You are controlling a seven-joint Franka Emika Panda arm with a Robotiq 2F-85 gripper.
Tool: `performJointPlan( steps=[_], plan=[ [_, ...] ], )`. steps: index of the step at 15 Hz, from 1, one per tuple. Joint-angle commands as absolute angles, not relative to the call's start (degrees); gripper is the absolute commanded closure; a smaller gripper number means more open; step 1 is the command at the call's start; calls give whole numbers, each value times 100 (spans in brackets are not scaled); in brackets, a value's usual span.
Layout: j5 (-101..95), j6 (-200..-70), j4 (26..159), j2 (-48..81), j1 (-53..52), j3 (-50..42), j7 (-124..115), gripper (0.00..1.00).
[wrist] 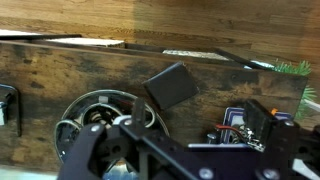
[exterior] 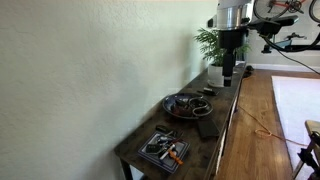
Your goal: Move the object into the black tray
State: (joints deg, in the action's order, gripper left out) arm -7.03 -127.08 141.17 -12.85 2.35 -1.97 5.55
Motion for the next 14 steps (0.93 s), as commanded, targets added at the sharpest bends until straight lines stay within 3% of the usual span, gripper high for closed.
performJointPlan(
  steps=[1,14],
  plan=[
    [-523,-13187,13947,-815,161,-184,499,0],
    [-208,-13909,12682,959,-9,55,-187,0]
  ],
)
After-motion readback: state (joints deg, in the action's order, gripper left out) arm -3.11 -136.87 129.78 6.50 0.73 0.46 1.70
